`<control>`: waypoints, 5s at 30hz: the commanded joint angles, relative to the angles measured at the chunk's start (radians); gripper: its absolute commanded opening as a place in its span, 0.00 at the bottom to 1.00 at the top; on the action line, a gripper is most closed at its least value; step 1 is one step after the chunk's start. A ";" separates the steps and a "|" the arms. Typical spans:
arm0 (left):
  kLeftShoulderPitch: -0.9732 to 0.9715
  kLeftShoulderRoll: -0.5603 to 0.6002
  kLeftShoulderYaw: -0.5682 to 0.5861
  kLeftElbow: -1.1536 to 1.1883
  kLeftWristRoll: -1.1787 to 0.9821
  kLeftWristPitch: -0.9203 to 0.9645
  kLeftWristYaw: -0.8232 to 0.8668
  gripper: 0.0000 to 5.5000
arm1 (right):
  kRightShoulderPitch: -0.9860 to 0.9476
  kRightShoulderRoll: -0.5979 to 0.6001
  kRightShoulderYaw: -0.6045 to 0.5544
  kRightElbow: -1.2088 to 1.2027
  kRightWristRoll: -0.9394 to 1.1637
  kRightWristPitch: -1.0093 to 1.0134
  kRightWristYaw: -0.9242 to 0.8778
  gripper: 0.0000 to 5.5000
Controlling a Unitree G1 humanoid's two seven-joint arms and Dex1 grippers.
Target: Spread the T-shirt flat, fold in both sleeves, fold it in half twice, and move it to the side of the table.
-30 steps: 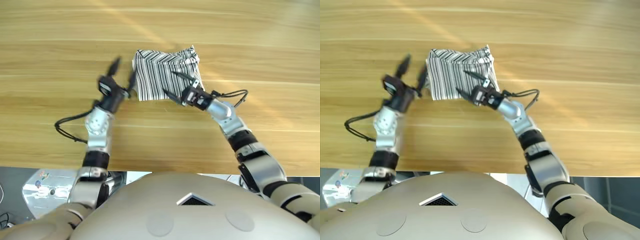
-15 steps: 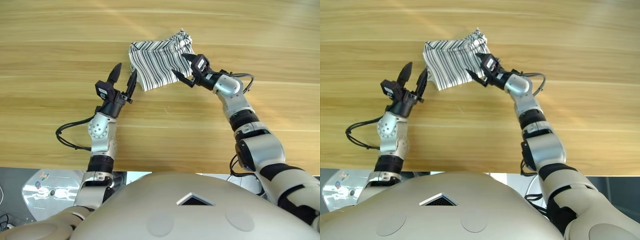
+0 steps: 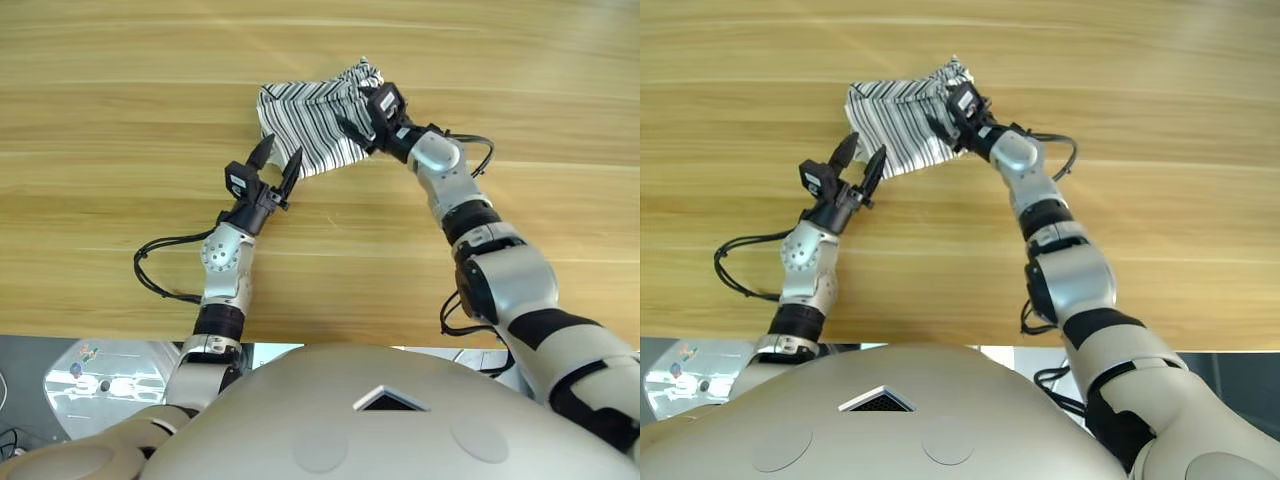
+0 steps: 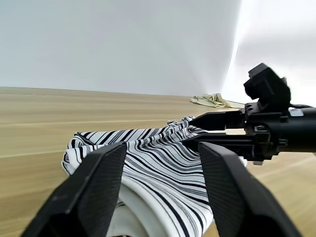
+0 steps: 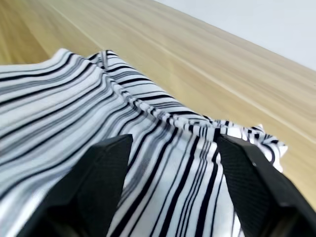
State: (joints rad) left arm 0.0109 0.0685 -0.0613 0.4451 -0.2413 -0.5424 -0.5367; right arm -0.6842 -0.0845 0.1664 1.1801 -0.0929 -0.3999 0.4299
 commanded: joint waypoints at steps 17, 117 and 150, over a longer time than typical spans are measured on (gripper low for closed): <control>-0.026 -0.067 0.005 0.033 0.000 0.066 0.014 0.49 | -0.290 0.095 -0.248 0.154 0.088 0.248 -0.159 0.57; -0.277 -0.014 -0.239 0.440 0.445 0.316 0.289 0.49 | 0.048 -0.047 -0.002 -0.079 -0.134 -0.315 -0.354 0.57; 0.324 -0.064 -0.216 -0.380 0.287 0.569 0.354 0.49 | 0.476 -0.056 0.134 -0.630 -0.265 -0.168 -0.530 0.57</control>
State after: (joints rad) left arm 0.2449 -0.0117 -0.2144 0.0358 0.0171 -0.0306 -0.1518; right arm -0.3229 -0.1153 0.2924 0.8327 -0.4093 -0.5816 -0.1773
